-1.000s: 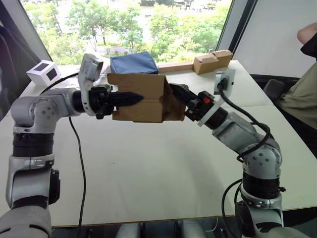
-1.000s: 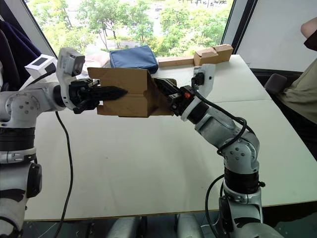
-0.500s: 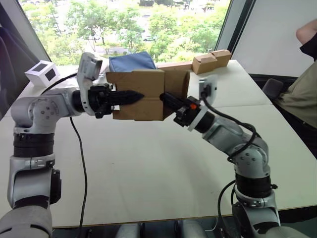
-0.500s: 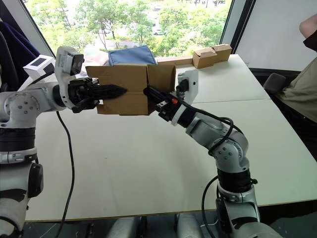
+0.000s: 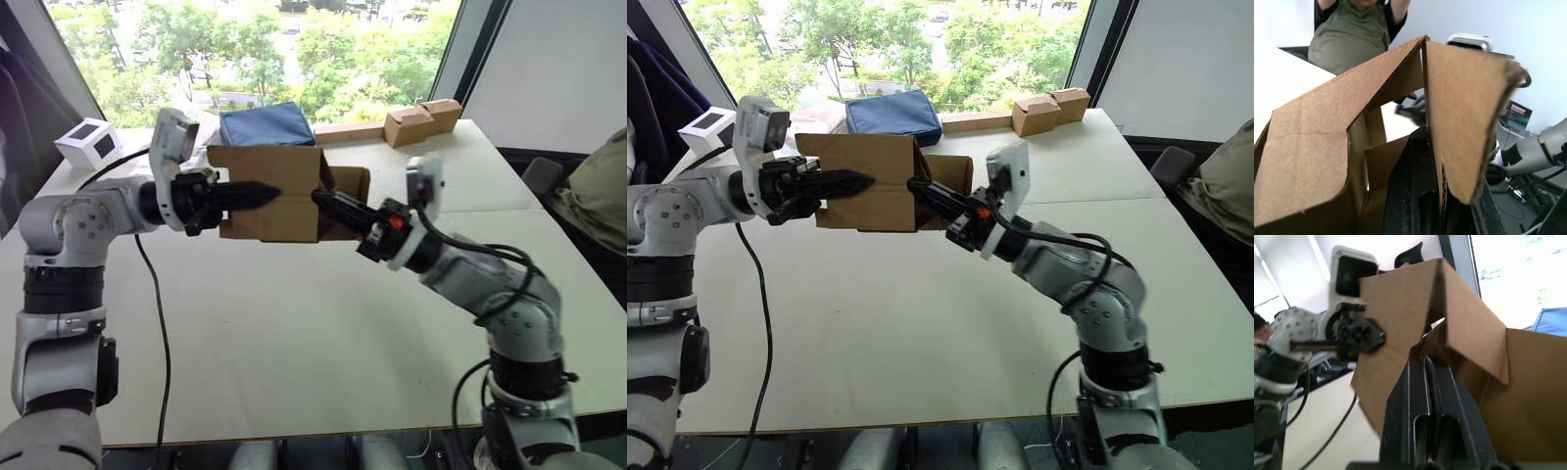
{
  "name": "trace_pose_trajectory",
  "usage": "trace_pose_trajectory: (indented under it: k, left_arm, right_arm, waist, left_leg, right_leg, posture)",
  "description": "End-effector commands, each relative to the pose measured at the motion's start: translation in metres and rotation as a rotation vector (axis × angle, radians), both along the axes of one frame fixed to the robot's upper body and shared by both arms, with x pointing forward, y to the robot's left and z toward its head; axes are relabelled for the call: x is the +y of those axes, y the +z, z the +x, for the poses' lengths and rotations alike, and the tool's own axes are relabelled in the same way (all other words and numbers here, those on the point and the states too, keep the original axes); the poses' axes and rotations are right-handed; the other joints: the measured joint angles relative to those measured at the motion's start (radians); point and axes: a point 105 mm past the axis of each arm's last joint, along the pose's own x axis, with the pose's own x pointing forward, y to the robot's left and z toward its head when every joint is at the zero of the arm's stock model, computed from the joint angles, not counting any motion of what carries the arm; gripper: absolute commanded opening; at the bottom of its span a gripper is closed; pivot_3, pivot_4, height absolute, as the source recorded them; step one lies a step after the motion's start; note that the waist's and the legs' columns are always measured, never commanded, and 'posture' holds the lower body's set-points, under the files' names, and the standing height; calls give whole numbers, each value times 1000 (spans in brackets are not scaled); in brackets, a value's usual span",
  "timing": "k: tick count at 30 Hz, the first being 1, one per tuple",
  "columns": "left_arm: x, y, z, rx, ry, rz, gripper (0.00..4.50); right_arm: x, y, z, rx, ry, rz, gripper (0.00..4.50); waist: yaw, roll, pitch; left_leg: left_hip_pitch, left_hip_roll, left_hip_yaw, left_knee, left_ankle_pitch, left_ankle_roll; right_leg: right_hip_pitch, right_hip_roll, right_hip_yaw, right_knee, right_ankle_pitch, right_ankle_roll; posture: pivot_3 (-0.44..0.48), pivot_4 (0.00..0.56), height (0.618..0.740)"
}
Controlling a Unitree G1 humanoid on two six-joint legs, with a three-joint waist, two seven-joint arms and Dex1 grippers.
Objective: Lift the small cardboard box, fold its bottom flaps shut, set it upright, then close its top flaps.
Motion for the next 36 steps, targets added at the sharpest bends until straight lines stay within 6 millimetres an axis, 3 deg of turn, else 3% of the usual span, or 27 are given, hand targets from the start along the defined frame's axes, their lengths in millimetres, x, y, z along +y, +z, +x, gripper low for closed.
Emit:
trace_pose_trajectory:
  k: [1,3,9,13,21,36]
  left_arm:
    - [2,12,-1,-60,2,-12,0]
    - [1,12,-1,-60,-1,-12,0]
    - [-1,13,-2,-63,-17,-12,0]
    - [-3,14,-4,-67,-26,-9,0]
    - [-4,15,-7,-77,-29,-10,0]
    - [-6,16,-14,-83,-53,-1,0]
  right_arm:
    - [-3,12,-22,-55,83,-13,34]
    - [-8,15,-19,-63,60,-13,34]
    - [-29,28,23,-108,-180,34,34]
    - [-30,33,37,-143,-242,51,34]
    - [0,29,26,-136,-118,66,34]
    - [17,30,18,-146,-38,93,34]
  waist:
    - [-2,0,0]
    - [-2,0,0]
    - [0,0,0]
    - [0,0,0]
    - [-1,0,0]
    - [-2,0,0]
  left_leg:
    - [0,0,0,0,0,0]
    - [0,1,0,0,0,0]
    - [0,1,0,0,0,0]
    - [0,0,1,0,0,0]
    - [0,1,0,0,0,0]
    - [0,0,0,0,0,0]
  right_leg:
    - [0,0,0,0,0,0]
    - [0,1,0,0,0,0]
    - [0,0,0,0,0,0]
    - [0,0,0,0,0,0]
    - [0,0,0,1,0,0]
    - [-1,0,0,1,0,0]
  posture:
    - [0,150,737]
    - [0,150,737]
    - [0,150,737]
    - [0,150,737]
    - [0,150,737]
    - [0,150,737]
